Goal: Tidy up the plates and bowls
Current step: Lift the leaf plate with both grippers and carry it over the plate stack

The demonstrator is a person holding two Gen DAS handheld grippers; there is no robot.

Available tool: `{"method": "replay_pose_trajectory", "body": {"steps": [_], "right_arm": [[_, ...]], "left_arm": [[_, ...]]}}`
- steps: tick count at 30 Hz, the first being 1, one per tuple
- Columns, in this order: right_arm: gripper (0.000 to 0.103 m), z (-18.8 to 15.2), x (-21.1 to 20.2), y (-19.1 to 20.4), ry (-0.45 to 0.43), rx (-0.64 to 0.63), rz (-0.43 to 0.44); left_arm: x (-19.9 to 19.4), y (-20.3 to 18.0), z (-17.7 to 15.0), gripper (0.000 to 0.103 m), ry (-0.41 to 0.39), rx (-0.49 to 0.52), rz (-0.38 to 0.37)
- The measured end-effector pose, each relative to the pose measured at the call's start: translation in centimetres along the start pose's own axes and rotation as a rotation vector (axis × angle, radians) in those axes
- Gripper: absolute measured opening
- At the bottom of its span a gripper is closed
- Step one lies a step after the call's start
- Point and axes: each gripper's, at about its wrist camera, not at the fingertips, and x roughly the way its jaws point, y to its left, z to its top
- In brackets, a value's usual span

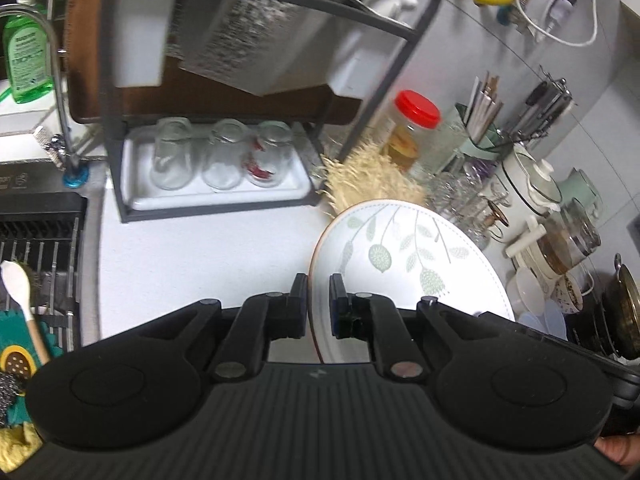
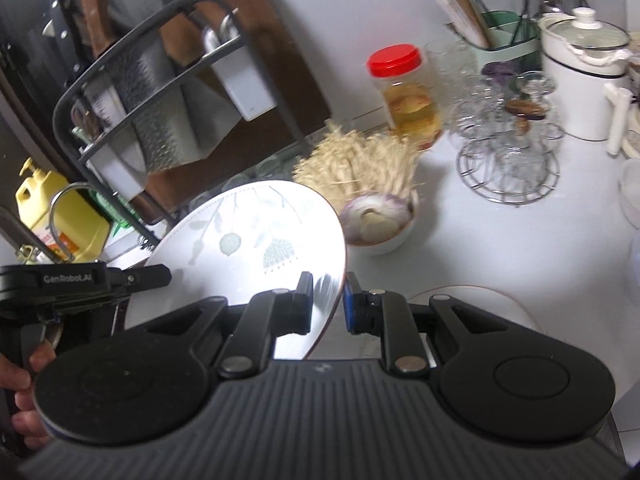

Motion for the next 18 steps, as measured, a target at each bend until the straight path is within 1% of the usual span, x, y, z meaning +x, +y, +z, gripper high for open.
{"method": "replay_pose_trajectory", "body": {"steps": [5,10,13,16,18], "right_arm": [[0.018,-0.3,-1.3,-1.9,-0.023,0.003,-0.029],[0.018,-0.5,-2.1,-3.9,-0.035,0.015,-0.054],[0.018,-0.8,-2.2,-4.9,-0.028,0.018,-0.063],[0.018,-1.5,-2.2,-5.4,-0.016,-0.02,-0.09],[0.018,-2.0,-1.9,-5.9,0.005,-0.016,-0.093]], "left_arm": [[1.1,-2.0,-0.8,0.012,0.008,0.01,-0.026],[2.3,-4.0,-1.8,0.012,0.023,0.028,-0.033],[3.2,-5.0,-2.6,0.012,0.049,0.044,-0.022],[4.2,-5.6,-3.5,0.012,0.076,0.06,-0.006],[4.9,-5.9,-4.1,0.012,0.097,0.073,0.009]]}}
